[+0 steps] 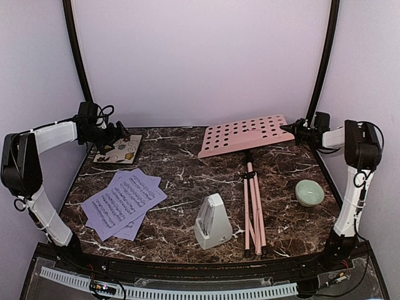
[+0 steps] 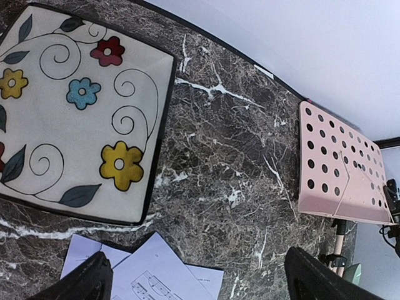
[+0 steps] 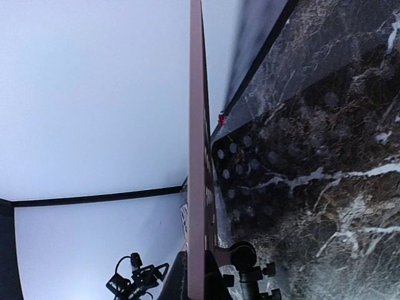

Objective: Set up the instrument practice props

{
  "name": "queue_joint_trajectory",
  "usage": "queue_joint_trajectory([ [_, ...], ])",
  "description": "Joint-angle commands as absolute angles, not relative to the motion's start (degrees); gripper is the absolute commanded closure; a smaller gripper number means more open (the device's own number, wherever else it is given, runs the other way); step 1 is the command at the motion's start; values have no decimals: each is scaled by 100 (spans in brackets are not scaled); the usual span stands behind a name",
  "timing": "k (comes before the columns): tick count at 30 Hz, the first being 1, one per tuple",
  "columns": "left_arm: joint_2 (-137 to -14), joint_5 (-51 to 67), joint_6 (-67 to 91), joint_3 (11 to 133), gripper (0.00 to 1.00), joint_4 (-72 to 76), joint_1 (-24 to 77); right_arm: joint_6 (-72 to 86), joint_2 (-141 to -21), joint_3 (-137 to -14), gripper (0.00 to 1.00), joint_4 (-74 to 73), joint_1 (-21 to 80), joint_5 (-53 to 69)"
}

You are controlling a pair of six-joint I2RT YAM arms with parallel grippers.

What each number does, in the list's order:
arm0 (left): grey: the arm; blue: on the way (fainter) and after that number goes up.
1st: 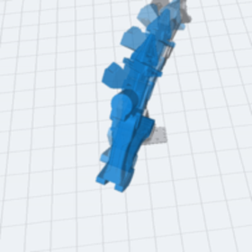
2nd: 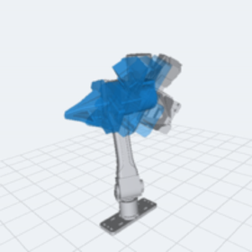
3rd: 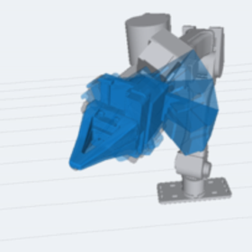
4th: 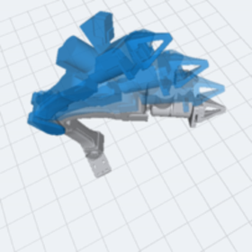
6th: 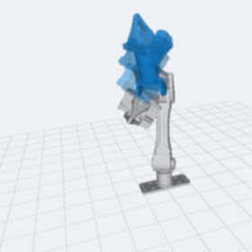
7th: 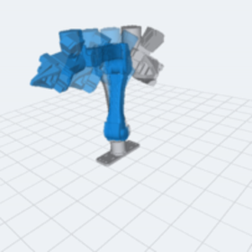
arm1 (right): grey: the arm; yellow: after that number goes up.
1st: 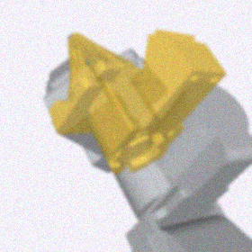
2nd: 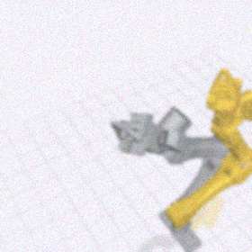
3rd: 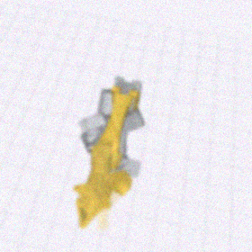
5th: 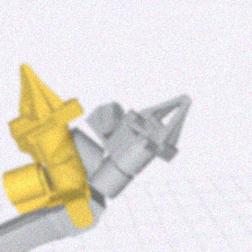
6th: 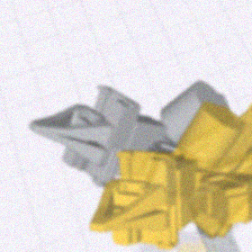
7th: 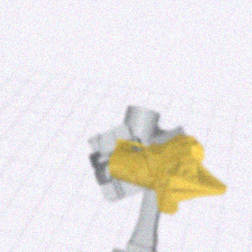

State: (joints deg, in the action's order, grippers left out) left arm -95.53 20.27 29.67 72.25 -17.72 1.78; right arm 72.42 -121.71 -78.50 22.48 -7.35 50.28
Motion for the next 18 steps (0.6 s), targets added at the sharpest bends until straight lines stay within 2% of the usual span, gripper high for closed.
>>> queue_joint_trajectory([
  [1, -9312, 2117, 2988, 7233, 1, -1590, 211, 8015, -11337, -7643, 100, 3471, -633, 4972],
  [11, -9325, 2182, 3024, 7370, 1, -1495, 268, 7632, -9738, -6762, 100, 3732, -371, 4120],
  [18, -9334, 2207, 2946, 7481, 1, -1436, 456, 6819, -8756, -6804, 100, 3032, 24, 3693],
])
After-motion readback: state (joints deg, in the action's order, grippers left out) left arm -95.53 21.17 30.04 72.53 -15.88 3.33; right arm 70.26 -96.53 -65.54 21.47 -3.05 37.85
